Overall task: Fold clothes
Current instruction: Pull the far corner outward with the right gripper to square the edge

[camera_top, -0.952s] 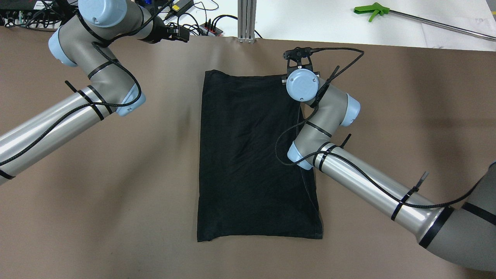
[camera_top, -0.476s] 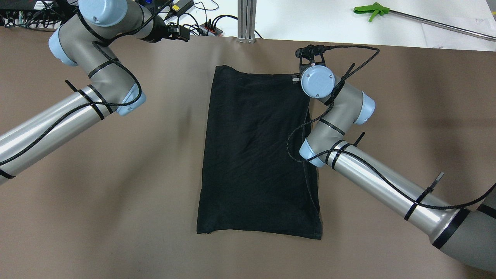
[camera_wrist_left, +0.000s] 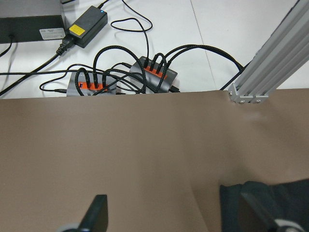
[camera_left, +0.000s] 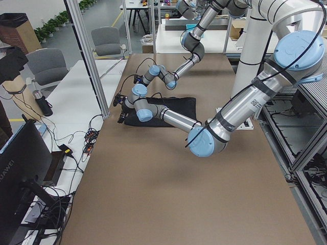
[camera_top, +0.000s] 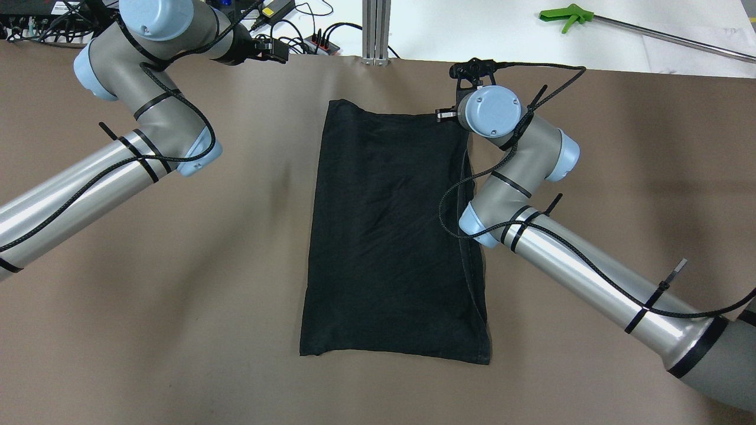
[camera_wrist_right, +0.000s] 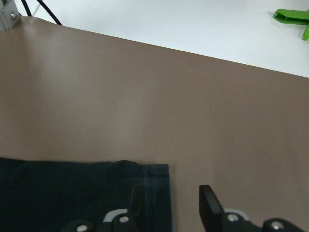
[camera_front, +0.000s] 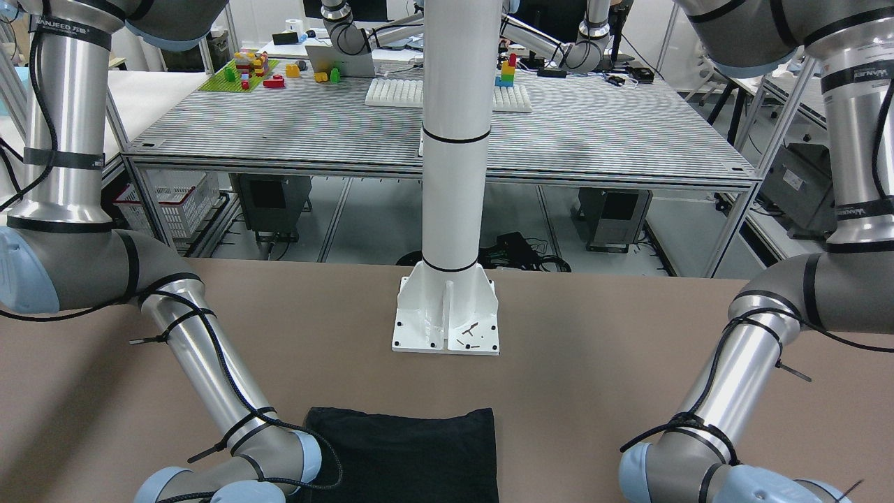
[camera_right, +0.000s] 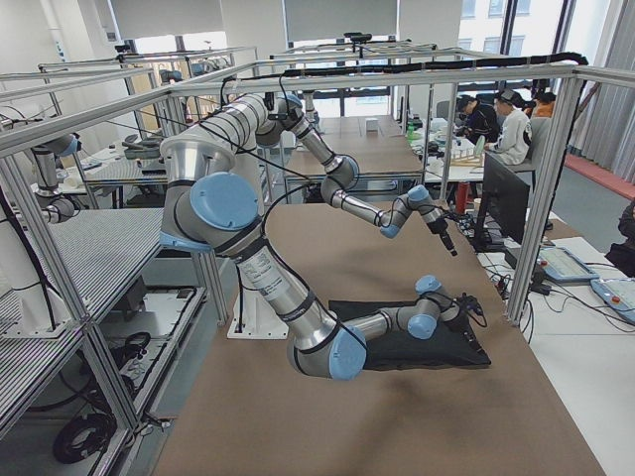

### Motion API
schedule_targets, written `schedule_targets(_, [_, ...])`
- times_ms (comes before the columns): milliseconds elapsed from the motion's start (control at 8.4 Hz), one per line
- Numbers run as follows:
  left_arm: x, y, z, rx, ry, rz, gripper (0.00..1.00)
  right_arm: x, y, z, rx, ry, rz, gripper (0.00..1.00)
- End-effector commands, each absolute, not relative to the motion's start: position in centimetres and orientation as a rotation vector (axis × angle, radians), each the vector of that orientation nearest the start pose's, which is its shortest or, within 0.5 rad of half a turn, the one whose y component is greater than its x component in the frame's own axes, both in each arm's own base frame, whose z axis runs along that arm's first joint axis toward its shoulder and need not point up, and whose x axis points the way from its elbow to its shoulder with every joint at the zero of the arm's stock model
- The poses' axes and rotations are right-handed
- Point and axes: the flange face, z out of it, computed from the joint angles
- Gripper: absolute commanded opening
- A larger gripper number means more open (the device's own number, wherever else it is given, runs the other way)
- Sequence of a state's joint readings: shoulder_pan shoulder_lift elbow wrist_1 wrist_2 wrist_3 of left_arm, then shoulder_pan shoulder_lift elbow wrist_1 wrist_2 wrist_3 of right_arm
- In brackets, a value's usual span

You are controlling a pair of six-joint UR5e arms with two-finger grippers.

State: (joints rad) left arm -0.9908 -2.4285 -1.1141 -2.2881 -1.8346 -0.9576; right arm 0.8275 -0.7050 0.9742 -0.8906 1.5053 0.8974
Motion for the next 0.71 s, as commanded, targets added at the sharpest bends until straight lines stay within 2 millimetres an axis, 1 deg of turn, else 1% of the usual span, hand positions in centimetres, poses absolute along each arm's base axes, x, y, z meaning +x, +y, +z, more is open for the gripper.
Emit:
schedule_targets(0, [35.4,-73.9,24.0,0.636,0.941,-0.189,0.95,-45.4,-69.4,29.7,0.629,-0.787,0.230,0.94])
schedule_targets(119, [35.4,-73.9,23.9,0.638,0.943,-0.189,0.95,-45.4,-69.2,29.6,0.621,-0.796,0.246,0.94])
schedule_targets(238, [35.5,-73.8,23.7,0.637,0.947,-0.188,0.95,-45.4,-68.6,29.1,0.625,-0.806,0.243,0.94])
schedule_targets(357, [35.5,-73.8,23.9,0.636,0.946,-0.188,0.95,-46.3,-67.9,29.5,0.607,-0.812,0.246,0.94])
schedule_targets(476, [35.5,-73.8,23.9,0.636,0.946,-0.188,0.95,-47.0,-66.8,30.6,0.594,-0.808,0.237,0.94])
schedule_targets(595, [35.5,-73.8,23.7,0.637,0.947,-0.188,0.95,-46.8,-65.9,32.4,0.572,-0.785,0.233,0.94])
